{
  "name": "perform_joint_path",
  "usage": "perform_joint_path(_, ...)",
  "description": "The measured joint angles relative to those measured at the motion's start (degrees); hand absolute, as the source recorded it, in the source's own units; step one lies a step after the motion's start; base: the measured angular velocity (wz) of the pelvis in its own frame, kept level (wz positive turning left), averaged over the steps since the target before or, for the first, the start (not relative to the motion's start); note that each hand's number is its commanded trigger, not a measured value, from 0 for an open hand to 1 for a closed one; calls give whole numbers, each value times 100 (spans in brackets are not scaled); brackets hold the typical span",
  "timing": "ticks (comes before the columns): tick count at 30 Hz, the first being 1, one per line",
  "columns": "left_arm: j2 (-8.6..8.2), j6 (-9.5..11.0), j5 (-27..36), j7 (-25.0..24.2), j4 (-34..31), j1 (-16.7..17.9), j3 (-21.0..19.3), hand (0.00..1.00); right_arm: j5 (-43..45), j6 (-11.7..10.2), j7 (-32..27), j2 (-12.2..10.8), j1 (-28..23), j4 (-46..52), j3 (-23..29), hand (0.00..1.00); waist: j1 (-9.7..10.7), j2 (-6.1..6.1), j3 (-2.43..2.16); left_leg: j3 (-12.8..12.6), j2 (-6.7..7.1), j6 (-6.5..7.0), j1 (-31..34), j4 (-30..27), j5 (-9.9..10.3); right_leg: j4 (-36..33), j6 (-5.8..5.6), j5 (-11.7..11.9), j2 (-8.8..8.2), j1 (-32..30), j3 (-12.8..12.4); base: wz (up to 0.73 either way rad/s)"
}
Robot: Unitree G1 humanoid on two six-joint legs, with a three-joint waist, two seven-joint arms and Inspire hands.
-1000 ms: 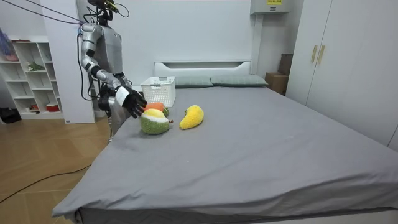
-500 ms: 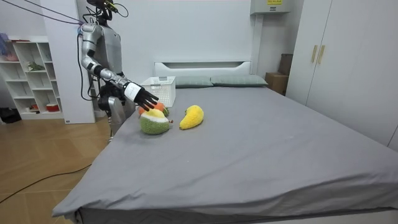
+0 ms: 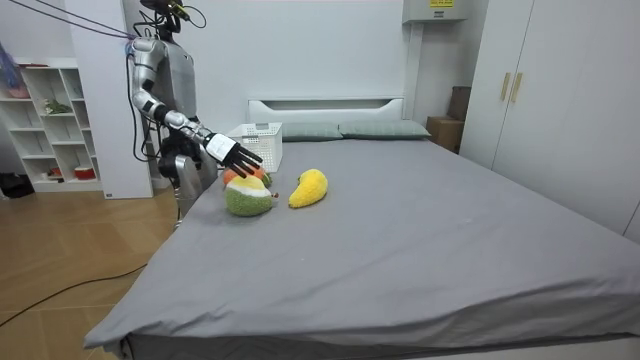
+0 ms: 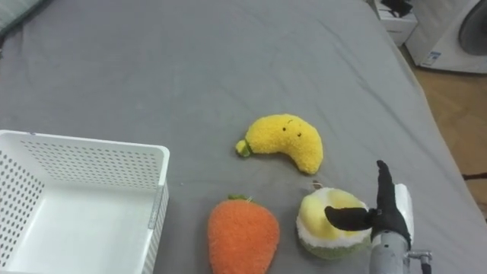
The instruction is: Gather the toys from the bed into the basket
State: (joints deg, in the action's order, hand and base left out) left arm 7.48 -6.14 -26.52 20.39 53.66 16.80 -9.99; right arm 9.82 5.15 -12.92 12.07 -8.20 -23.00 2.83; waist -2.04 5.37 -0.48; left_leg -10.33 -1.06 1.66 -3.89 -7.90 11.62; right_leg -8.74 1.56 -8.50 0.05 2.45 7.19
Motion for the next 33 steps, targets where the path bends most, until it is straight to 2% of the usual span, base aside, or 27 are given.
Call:
perform_joint_path(5,11,-7,-9,-19,-39,29,-2,0,121,55,185,6,-2,-848,-46,0,-8,9,9,87,8,2,5,-39,3,2,0,0,-9,48,119,9)
perform_joint_path(9,36,-101,-39,-35,156,47,-3,0,277,77,263,7,32,-1444,-46,0,-16,-23,17,92,8,2,23,-60,3,-8,0,0,-7,54,129,0)
perform_joint_path(14,35,-219,-39,-143,154,168,-1,0,661,75,354,23,47,-1693,-45,0,-20,-14,15,129,8,2,49,-98,3,-10,4,2,-11,57,175,3)
perform_joint_path(20,35,-225,-36,-212,153,202,4,0,669,59,360,68,164,-1936,-43,0,-20,-18,19,271,29,5,131,-167,1,-4,5,3,-33,59,294,10)
perform_joint_path(26,40,-210,-5,-233,153,203,17,0,659,-34,200,130,298,-2452,-59,0,-142,-14,24,302,43,7,138,-173,2,-3,4,2,-79,67,346,3)
perform_joint_path(33,17,-208,4,-233,205,170,21,0,333,-65,41,125,310,-2651,-48,0,-160,-30,27,358,57,11,131,-172,-1,-5,3,1,-90,93,390,3)
